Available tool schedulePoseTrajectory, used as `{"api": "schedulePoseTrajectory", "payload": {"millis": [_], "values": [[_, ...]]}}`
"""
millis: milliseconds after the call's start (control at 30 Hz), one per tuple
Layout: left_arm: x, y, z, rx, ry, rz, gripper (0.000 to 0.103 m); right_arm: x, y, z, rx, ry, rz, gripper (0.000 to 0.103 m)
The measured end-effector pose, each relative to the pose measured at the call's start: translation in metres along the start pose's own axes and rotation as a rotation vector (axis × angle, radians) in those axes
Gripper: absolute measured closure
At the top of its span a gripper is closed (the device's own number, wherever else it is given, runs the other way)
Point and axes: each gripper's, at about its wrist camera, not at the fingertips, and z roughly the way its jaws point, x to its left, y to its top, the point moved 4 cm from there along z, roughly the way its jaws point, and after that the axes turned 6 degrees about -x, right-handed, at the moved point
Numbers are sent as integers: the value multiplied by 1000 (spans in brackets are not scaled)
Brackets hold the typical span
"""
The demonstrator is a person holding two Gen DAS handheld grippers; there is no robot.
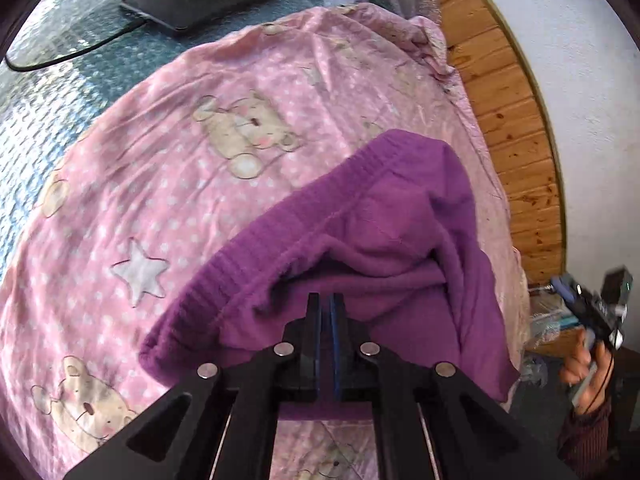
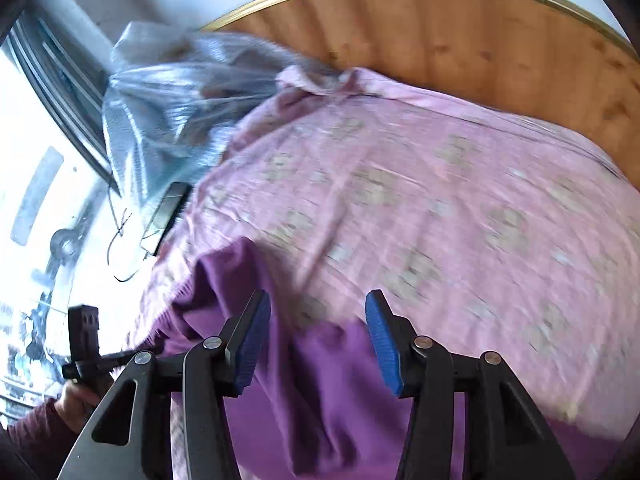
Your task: Fold clothes
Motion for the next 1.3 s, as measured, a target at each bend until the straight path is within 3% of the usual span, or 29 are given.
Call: {"api": "schedulePoseTrajectory", "payload": {"millis": [33, 100, 233, 300, 333, 367, 433, 500, 567, 633, 733, 867, 1100, 1133, 1200, 1233, 1300], "values": [[-1, 1, 2, 13, -14, 15, 98, 22, 13, 33, 35, 21, -24, 52], [17, 2, 7, 20, 59, -9, 99, 59, 31, 99, 123, 33, -81, 52], [40, 0, 0, -9, -17, -119, 100, 98, 23, 199, 379, 57, -141, 52], [43, -2, -3, -14, -34, -135, 100, 113, 9, 224, 488, 107, -149, 69], [44, -3, -4, -12, -46, -146, 100, 118, 9, 225, 481, 90, -176, 91], [44, -1, -5, -10, -57, -152, 100, 124, 11, 222, 460, 80, -200, 94], [39, 4, -14, -19, -102, -165, 99, 147, 23, 187, 334, 93, -244, 95], [30, 14, -33, -58, -197, -202, 98, 180, 12, 144, 193, 90, -356, 95], [19, 27, -55, -103, -300, -248, 84, 213, 1, 101, 52, 85, -466, 95], [12, 41, -71, -150, -352, -311, 43, 238, -23, 79, -47, 35, -582, 94], [-4, 59, -78, -168, -417, -376, 32, 262, -71, 69, -118, -70, -717, 94], [-40, 53, -65, -70, -411, -286, 26, 287, -122, 58, -185, -128, -842, 94], [-37, 28, -22, 82, -256, -216, 27, 311, -177, 31, -199, -94, -962, 93], [-34, 27, -15, 101, -233, -193, 42, 310, -181, 31, -186, -82, -949, 89], [-32, 27, -6, 127, -199, -125, 95, 300, -182, 21, -165, -69, -897, 82], [-34, 32, -13, 109, -201, -100, 95, 291, -181, 10, -158, -67, -855, 77], [-37, 46, -51, -5, -288, -88, 95, 252, -175, -19, -153, -77, -698, 65]]}}
